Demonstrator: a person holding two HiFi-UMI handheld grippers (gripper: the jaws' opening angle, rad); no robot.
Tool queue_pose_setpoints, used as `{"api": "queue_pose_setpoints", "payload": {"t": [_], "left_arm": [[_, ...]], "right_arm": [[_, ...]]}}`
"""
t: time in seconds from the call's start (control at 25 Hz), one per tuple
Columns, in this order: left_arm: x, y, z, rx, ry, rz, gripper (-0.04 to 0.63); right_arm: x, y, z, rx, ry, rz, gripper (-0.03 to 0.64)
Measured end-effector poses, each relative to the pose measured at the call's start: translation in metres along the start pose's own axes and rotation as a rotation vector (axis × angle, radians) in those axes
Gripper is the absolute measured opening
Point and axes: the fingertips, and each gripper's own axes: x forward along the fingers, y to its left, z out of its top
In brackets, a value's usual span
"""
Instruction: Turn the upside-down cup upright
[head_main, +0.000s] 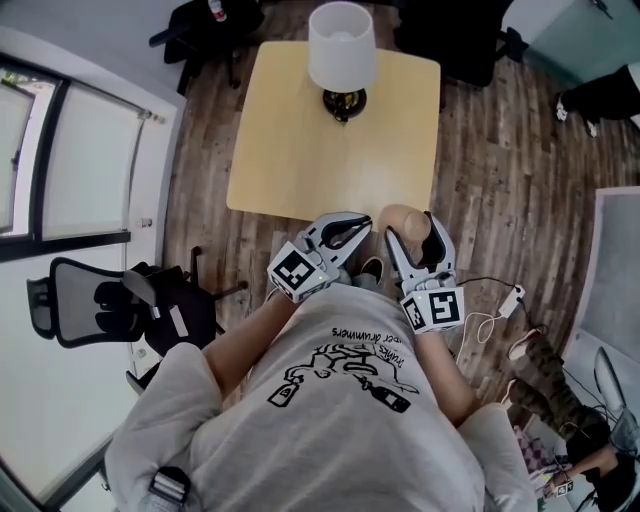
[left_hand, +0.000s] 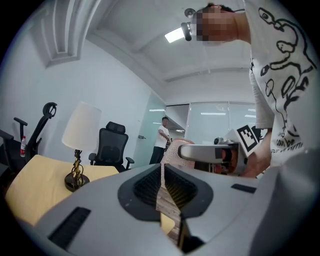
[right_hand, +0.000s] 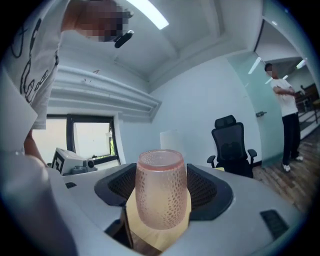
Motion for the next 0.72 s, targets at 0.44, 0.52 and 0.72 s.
{"api": "queue_pose_setpoints", "payload": {"t": [0.44, 0.52, 0.72], "left_arm": [[-0.005, -0.002, -0.004, -0.126, 0.000, -0.080, 0.113], [-0.005, -0.002, -0.004, -0.148, -0.005, -0.098, 0.130], [0.000, -0.006, -0.007, -0.200, 0.011, -0.158, 0.143]], "right_arm": [[0.006, -0.022, -0.004, 0.540, -0.129, 0.010, 0.321], [0.008, -0.026, -0.007, 0.637, -0.153, 0.012, 0.321], [0.010, -0.035, -0.012, 0.812, -0.210, 0.027, 0.321]]}}
